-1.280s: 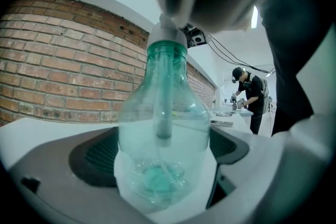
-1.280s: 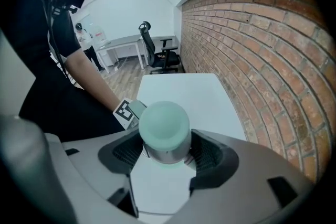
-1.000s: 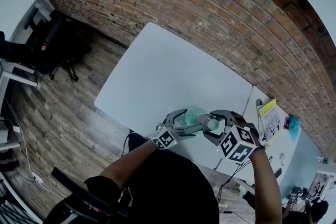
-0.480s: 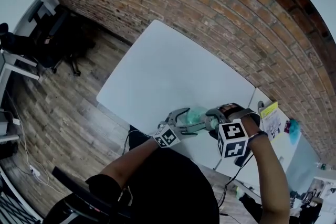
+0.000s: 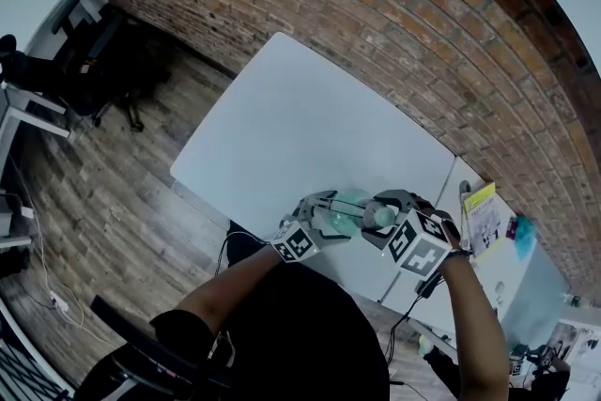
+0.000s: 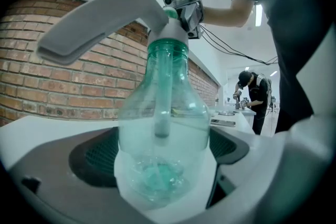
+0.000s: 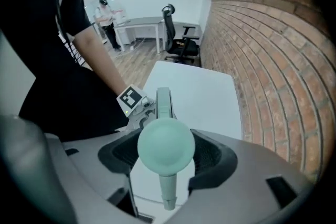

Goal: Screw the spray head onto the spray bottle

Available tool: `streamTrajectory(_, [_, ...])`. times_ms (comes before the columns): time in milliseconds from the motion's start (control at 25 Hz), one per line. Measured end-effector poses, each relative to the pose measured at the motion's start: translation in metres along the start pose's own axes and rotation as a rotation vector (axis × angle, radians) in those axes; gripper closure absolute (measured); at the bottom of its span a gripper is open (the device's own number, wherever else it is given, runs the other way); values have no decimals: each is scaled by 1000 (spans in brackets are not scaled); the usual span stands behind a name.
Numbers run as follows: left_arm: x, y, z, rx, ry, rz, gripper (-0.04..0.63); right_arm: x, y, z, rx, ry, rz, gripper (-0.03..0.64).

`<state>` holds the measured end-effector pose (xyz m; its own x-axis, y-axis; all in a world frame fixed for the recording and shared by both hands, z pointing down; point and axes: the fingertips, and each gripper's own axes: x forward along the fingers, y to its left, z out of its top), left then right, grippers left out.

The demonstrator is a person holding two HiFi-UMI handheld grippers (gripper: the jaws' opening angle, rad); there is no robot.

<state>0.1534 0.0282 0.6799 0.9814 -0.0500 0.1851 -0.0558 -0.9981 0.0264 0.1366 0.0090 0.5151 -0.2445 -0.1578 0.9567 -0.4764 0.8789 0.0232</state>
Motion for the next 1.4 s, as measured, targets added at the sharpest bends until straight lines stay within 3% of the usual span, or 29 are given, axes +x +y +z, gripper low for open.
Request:
streamTrajectory(200, [-1, 0, -2, -7, 8, 16, 74, 4, -4, -1, 280, -102, -2, 345])
streamTrajectory(280, [1, 0, -1, -8, 12, 18, 74, 3, -7, -4, 347, -132, 1, 345])
streamTrajectory(480, [-1, 1, 1, -7, 30, 30, 74, 3, -10, -3, 384, -154, -19, 345])
streamTrajectory(680, [-6, 0, 19, -14, -19, 71, 74, 3, -12, -5, 451, -161, -34, 345])
streamTrajectory(960, [-4, -1, 31, 25, -13, 91, 74, 3, -12, -5, 505, -186, -57, 345])
streamTrajectory(1200, [-4, 1, 30, 34, 10, 87, 74, -8, -7, 1, 346, -206, -15, 345])
streamTrajectory(1320, [-4, 0, 29, 42, 21, 79, 74, -20, -5, 7, 149, -172, -42, 345])
streamTrajectory(1400, [-5, 0, 28, 41, 24, 81, 74, -22, -2, 7, -31, -92, -45, 345])
